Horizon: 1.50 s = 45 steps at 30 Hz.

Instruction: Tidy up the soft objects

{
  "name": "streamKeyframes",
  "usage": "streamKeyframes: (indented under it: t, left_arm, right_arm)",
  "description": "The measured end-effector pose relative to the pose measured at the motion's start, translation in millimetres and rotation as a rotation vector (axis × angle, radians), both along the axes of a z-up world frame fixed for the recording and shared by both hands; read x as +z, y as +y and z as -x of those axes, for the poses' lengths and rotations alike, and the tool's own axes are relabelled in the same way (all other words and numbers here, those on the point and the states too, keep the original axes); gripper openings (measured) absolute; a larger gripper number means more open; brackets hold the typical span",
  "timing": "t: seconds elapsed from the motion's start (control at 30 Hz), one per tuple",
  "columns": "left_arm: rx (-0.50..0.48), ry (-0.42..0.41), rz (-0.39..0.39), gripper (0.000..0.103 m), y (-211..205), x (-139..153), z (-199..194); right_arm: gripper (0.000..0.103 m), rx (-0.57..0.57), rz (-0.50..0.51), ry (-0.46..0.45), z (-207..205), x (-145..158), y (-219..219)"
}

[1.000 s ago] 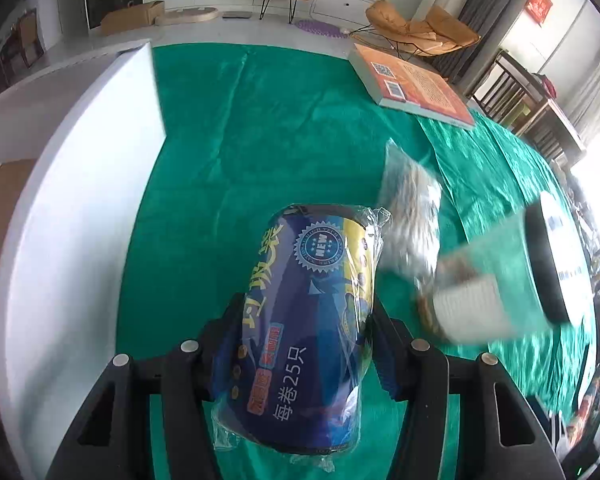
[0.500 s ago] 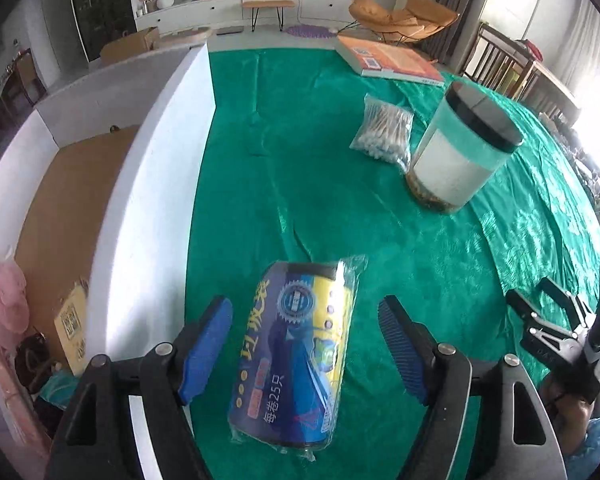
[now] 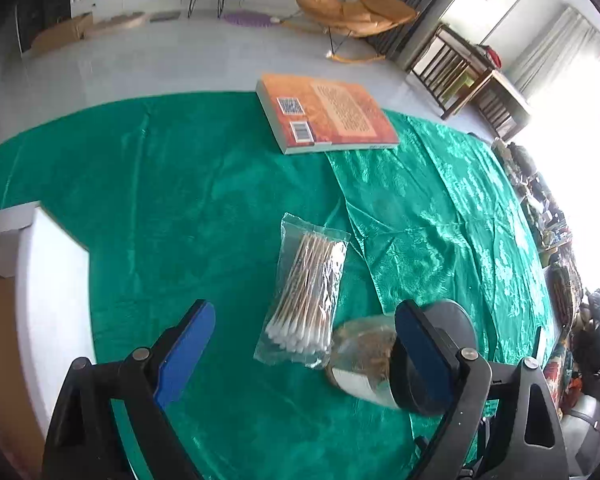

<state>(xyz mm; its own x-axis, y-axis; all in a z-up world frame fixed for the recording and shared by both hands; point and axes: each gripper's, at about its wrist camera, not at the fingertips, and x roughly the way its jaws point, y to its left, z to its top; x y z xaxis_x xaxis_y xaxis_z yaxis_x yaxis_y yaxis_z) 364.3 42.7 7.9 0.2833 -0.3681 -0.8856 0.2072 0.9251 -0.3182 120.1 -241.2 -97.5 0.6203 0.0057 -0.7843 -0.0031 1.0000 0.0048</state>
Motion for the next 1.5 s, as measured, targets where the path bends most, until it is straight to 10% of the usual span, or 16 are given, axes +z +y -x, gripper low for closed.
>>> streamKeyframes:
  t: [0.13, 0.33, 0.47, 0.5, 0.57, 0.67, 0.9, 1.13, 1.33, 1.5]
  left_arm:
    - [-0.044, 0.074, -0.094, 0.091, -30.5, -46.5, -36.7]
    - [-0.052, 0.246, -0.037, 0.091, -42.6, -96.7, -64.6]
    - [-0.167, 0.218, -0.150, 0.091, -65.9, -94.2, -60.8]
    - [-0.185, 0.204, -0.202, 0.087, -71.3, -94.5, -57.1]
    - [-0.226, 0.140, -0.309, 0.043, -78.1, -90.4, -49.4]
    - [-0.151, 0.151, -0.229, 0.025, -58.7, -78.8, -52.6]
    - [0.050, -0.014, -0.051, 0.024, 19.2, 2.5, -34.3]
    - [-0.169, -0.186, 0.102, 0.025, -38.1, 115.8, 27.7]
    - [-0.363, -0.128, 0.051, 0.027, -150.3, 93.9, 75.7]
    - [-0.398, -0.144, -0.078, 0.069, -204.0, 57.2, 95.3]
  right_arm:
    - [0.089, 0.000, 0.000, 0.000, 0.1, 0.0, 0.0]
    - [0.091, 0.006, 0.000, 0.004, 0.4, 0.0, 0.1]
    - [0.092, 0.007, 0.000, 0.005, 0.4, 0.2, 0.3]
    - [0.092, 0.007, 0.000, 0.006, 0.8, 0.3, 0.4]
    - [0.092, 0.008, 0.000, 0.006, 0.6, 0.6, 0.4]
    - [0.092, 0.008, 0.000, 0.006, 0.4, 0.6, 0.3]
    - [0.092, 0.008, 0.000, 0.006, 0.8, 1.1, 0.6]
    - [0.092, 0.008, 0.000, 0.006, 1.0, 1.2, 0.2]
    - [0.092, 0.008, 0.000, 0.006, 0.7, 0.8, 0.2]
    - [0.092, 0.008, -0.001, 0.006, 0.7, 0.8, 0.3]
